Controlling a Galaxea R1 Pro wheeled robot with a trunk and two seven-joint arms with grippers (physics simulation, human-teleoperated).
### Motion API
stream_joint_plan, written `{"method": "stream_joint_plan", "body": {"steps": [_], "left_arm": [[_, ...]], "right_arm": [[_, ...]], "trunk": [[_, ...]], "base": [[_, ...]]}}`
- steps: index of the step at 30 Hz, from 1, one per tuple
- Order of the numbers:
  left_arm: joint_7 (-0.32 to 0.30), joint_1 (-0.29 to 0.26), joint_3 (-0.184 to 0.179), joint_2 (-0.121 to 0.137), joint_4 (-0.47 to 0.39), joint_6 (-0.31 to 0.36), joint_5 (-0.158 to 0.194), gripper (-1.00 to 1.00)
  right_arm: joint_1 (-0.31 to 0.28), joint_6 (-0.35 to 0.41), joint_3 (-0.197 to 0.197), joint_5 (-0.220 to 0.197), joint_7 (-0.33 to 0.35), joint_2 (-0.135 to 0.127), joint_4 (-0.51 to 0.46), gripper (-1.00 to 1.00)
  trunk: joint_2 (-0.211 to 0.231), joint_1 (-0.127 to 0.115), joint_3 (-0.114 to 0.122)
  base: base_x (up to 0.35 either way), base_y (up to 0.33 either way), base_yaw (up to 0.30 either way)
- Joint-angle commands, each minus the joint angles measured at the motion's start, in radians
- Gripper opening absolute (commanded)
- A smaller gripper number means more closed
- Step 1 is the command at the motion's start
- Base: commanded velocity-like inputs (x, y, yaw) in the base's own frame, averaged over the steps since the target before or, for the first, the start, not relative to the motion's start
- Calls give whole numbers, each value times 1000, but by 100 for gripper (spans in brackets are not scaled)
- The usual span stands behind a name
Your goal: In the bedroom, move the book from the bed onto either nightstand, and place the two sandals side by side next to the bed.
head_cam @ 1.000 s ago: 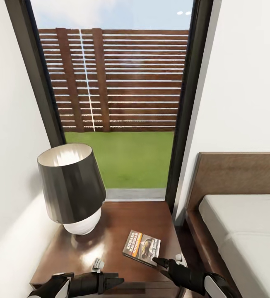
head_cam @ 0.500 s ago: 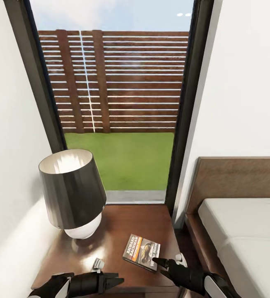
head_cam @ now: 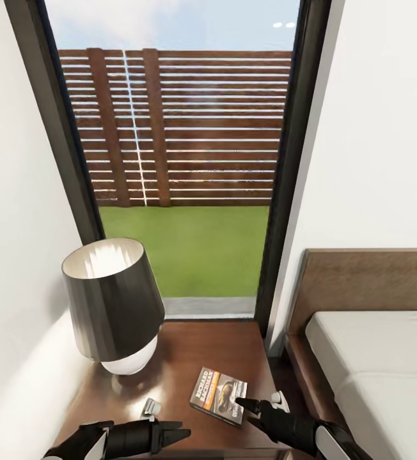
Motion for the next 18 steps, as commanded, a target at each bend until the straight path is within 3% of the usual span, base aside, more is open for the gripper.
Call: {"method": "stream_joint_plan", "body": {"steps": [1,9,12,14,18], "left_arm": [[-4,0,4,0,0,10,-1,100],[-3,0,6,15,-1,9,-3,100],[27,0,6,19,-3,5,-4,100],[67,0,6,22,-3,4,-4,100],[126,0,4,25,-3,-1,-5,100]], "right_arm": [[-1,4,4,-8,-1,-1,0,100],[0,-26,1,-4,0,-10,4,100],[3,-46,1,0,1,-15,11,100],[6,-78,1,2,1,-18,15,100],[10,-256,2,38,1,-37,54,100]], "trunk": [[7,-4,2],[63,-35,27],[84,-46,37],[98,-54,43],[126,-69,56]], "base": [[0,0,0],[0,0,0],[0,0,0],[0,0,0],[0,0,0]]}}
